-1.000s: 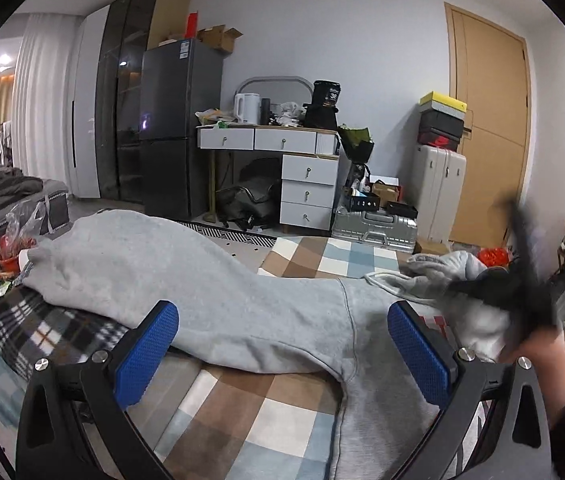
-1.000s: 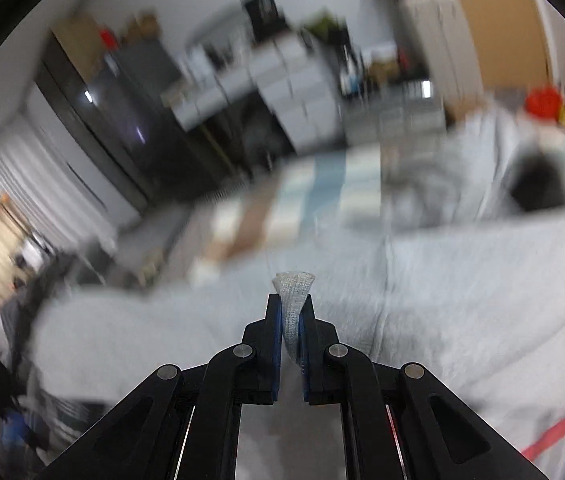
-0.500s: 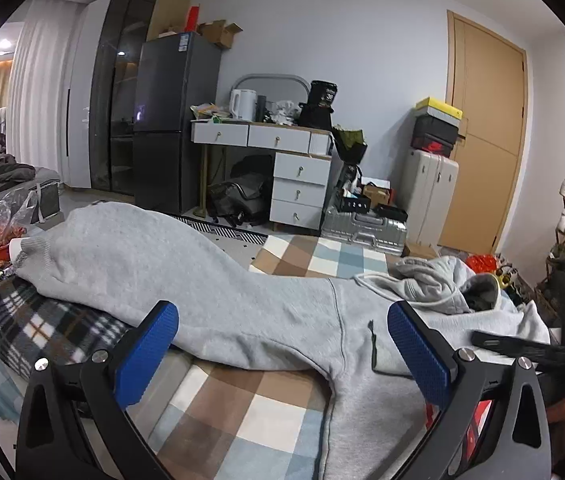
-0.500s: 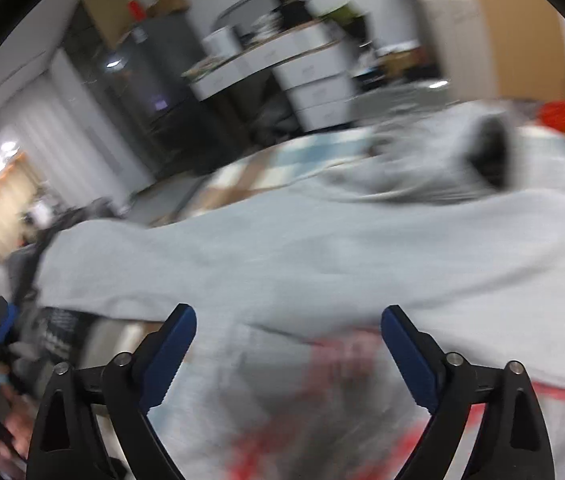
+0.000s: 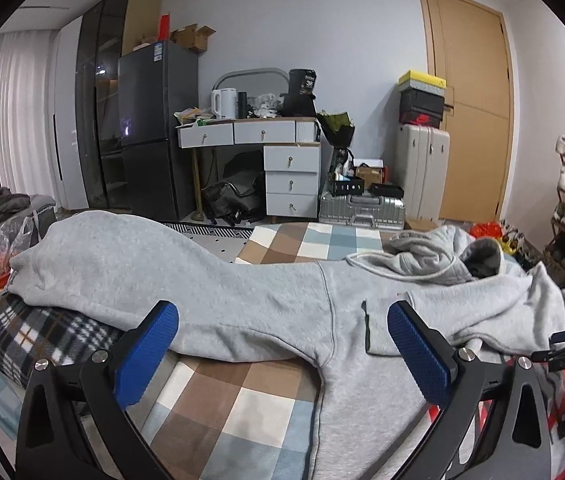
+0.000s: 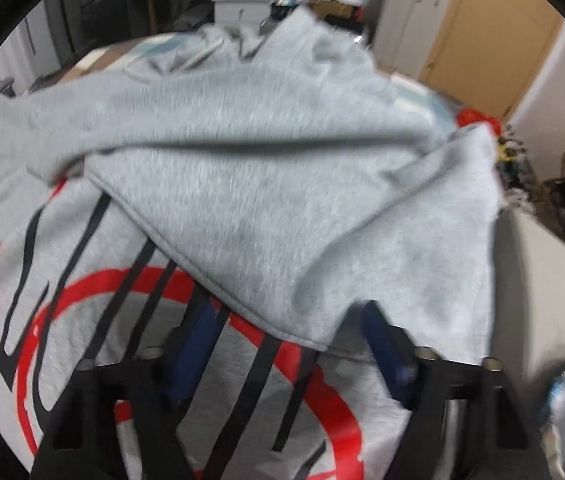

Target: Fold large clothes

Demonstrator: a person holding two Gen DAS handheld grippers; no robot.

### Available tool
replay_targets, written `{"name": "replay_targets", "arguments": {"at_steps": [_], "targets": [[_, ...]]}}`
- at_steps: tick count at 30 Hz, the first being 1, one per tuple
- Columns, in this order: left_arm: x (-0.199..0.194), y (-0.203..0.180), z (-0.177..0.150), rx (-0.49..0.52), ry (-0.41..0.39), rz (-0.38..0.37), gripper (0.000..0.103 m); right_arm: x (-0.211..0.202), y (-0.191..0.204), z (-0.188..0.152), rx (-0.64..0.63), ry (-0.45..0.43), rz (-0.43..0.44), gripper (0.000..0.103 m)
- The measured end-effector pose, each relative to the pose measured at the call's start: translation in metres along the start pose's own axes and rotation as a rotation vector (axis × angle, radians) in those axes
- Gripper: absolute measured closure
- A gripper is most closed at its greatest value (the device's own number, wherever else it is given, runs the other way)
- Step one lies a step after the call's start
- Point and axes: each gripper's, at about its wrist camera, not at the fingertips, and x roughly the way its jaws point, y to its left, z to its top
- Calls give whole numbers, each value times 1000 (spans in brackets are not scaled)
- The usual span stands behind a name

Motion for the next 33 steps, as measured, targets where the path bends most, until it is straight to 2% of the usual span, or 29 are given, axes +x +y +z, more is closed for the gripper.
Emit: {"name": "replay_targets", "arguments": {"at_steps": [1, 4, 6, 8, 10, 13, 17, 20, 23, 25, 26, 27, 28, 30, 33], "targets": [[1, -1, 0, 6, 3, 0, 1, -2, 1, 3, 8, -1, 16, 43], [1, -2, -1, 31, 10, 6, 1, 0, -10, 1, 49, -24, 34, 56], [1, -2, -2, 36, 14, 5, 1, -2, -23, 0, 116, -31, 63, 86], [2, -2, -2, 34, 23, 3, 1, -8, -36, 3, 188, -29, 120, 93], [2, -1, 0, 30, 32, 1, 1, -18, -43, -3, 206, -66, 108, 94], [3, -3, 1, 33, 32, 1, 1, -42, -29, -14, 143, -129, 72, 94], [1, -2, 2, 34, 33, -1, 1, -63, -11, -19, 37, -120, 9, 94], [1, -3, 3, 38, 30, 1, 1, -54, -5, -22, -13, -43, -56, 94], [2, -5, 4, 49, 27, 6, 1, -41, -2, -30, -40, 37, -146, 89], [2, -6, 3, 51, 27, 10, 1, -41, -1, -35, -24, 30, -145, 76], [2, -5, 3, 49, 27, 10, 1, -44, -1, -36, 10, 14, -127, 63], [3, -5, 3, 48, 27, 9, 1, -49, -1, -36, 44, -10, -95, 50], [3, -5, 3, 49, 27, 9, 1, -61, 1, -39, 92, -53, -44, 45], [3, -3, 3, 47, 29, 9, 1, -85, 2, -42, 223, -156, 68, 28], [6, 1, 4, 33, 51, -30, 1, -109, 14, -51, 344, -287, 239, 22]]}}
